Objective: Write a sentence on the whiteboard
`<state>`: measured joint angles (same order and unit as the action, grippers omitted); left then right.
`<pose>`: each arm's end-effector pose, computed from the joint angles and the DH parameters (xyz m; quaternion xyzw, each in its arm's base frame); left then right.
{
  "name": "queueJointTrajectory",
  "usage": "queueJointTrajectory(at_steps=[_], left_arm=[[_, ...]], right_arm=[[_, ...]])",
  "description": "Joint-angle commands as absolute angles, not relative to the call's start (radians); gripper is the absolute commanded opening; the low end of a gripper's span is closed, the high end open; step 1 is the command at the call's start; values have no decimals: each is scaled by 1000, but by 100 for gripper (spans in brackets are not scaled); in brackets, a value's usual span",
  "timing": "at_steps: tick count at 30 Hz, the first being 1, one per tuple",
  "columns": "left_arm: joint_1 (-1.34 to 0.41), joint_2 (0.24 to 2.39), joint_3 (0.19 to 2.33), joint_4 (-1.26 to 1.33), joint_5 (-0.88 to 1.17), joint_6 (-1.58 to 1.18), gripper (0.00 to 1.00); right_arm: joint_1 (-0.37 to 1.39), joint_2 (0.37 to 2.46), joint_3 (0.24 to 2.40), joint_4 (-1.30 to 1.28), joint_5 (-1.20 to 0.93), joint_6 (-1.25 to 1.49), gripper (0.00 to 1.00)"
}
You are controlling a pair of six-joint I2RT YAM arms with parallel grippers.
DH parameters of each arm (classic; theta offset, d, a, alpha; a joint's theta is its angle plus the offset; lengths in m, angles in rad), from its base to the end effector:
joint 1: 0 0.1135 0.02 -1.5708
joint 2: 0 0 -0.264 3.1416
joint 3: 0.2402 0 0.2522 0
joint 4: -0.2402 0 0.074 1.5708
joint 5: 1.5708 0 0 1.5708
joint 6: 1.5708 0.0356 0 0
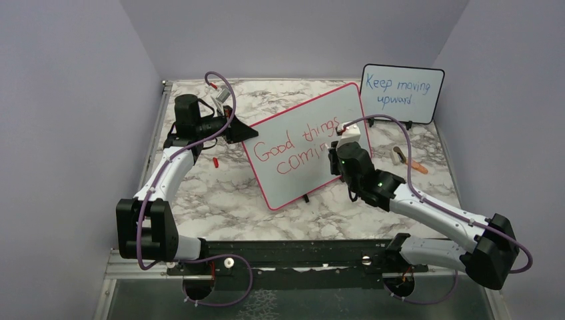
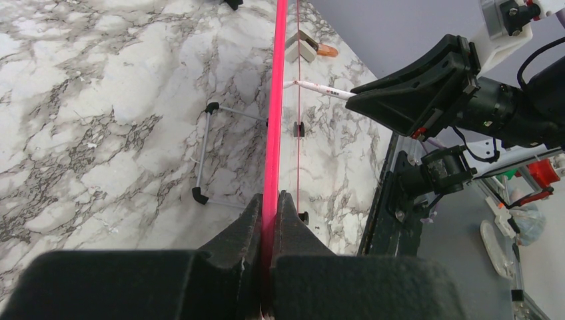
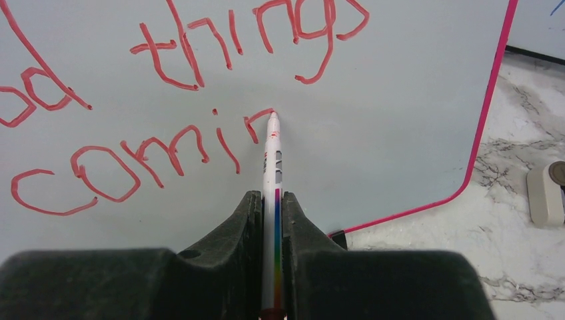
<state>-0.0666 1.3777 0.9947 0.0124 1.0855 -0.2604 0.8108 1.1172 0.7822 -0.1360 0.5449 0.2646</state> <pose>0.3007 -0.0516 0.3039 0.2219 0.7316 -0.4993 0.4077 0.1845 0.1674 0.2795 -0.0861 0.8286 0.0607 0.5498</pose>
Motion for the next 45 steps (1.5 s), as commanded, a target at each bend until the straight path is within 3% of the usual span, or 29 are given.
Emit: queueJointTrajectory(at_steps=[1, 21, 45], left_arm=[[-82, 1428, 971, -75, 972, -170, 0], [-83, 1426, 971, -78, 971, -169, 0], [-83, 1434, 974, -81, 977, -169, 0]], right_arm=[[805, 1097, 747, -175, 512, 297, 1], [799, 1027, 755, -153, 561, 252, 1], [743, 1087, 762, -62, 543, 224, 1]])
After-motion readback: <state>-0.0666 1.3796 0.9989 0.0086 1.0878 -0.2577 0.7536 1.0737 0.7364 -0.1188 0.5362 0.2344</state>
